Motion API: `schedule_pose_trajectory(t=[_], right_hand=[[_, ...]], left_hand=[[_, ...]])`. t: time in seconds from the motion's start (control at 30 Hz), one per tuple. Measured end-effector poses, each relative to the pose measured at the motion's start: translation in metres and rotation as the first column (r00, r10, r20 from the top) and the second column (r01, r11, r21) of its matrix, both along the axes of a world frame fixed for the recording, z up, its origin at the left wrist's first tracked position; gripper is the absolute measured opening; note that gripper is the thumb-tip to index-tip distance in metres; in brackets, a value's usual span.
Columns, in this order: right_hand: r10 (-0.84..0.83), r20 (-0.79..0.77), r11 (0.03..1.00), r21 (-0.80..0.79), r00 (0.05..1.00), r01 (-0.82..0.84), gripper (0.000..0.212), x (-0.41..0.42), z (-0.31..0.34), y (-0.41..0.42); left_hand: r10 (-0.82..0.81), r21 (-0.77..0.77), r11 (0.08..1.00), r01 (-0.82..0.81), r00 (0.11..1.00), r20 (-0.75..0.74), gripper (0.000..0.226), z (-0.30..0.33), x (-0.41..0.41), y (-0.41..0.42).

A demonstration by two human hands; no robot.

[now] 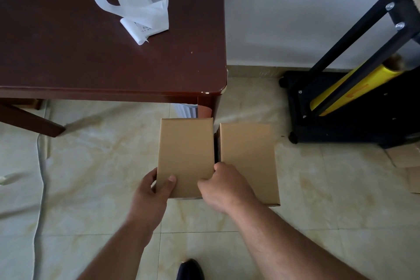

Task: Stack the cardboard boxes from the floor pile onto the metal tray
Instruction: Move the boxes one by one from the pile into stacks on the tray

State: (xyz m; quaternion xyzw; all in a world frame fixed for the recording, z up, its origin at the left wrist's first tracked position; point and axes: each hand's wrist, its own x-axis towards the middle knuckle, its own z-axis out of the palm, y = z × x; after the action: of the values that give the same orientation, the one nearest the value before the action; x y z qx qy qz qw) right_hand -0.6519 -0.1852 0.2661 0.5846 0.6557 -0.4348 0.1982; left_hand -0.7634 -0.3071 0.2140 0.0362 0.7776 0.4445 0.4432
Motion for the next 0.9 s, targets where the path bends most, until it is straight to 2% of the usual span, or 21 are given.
schedule_pose_trajectory(t=[0.1,0.2,0.3,0.33,0.53,0.63,0.73,0.77,0.83,0.9], right_hand=[[-0.004,-0.003,1.0,-0.014,1.0,0.004,0.037,0.003,-0.001,0.001],[-0.016,-0.032,1.0,-0.016,0.999,0.015,0.027,0.008,0.002,0.0],[-0.056,-0.115,0.998,0.018,0.992,0.058,0.056,0.025,0.009,-0.001],[-0.064,-0.137,0.996,0.046,0.988,0.071,0.058,0.032,0.013,-0.001],[-0.2,-0.229,0.961,0.145,0.953,0.237,0.049,0.082,0.018,0.005],[-0.274,-0.233,0.927,0.195,0.933,0.321,0.045,0.101,0.011,0.01],[-0.396,-0.231,0.851,0.27,0.888,0.45,0.047,0.118,0.001,0.015],[-0.485,-0.218,0.814,0.241,0.847,0.528,0.053,0.123,-0.002,0.016],[-0.688,-0.128,0.713,0.063,0.714,0.698,0.065,0.129,-0.007,0.017],[-0.804,-0.012,0.59,-0.149,0.595,0.794,0.058,0.132,-0.014,0.016]], left_hand=[[-0.016,-0.006,1.0,0.016,1.0,-0.009,0.037,-0.003,0.001,0.001],[-0.02,-0.011,1.0,0.02,1.0,-0.015,0.047,-0.004,-0.001,0.001],[-0.007,-0.007,1.0,0.007,1.0,-0.013,0.059,-0.002,-0.005,0.002],[-0.007,-0.003,1.0,0.007,1.0,-0.02,0.061,-0.001,-0.007,0.002],[0.015,-0.002,1.0,-0.015,0.998,-0.057,0.069,-0.003,-0.008,0.003],[0.016,-0.029,0.999,-0.019,0.997,-0.071,0.065,-0.006,-0.005,0.001],[-0.012,-0.065,0.998,0.007,0.996,-0.086,0.051,-0.008,0.0,-0.002],[-0.025,-0.083,0.996,0.018,0.996,-0.089,0.049,-0.009,0.001,-0.003],[-0.042,-0.111,0.993,0.032,0.995,-0.091,0.048,-0.009,0.003,-0.005],[-0.04,-0.117,0.993,0.03,0.995,-0.087,0.048,-0.009,0.004,-0.006]])
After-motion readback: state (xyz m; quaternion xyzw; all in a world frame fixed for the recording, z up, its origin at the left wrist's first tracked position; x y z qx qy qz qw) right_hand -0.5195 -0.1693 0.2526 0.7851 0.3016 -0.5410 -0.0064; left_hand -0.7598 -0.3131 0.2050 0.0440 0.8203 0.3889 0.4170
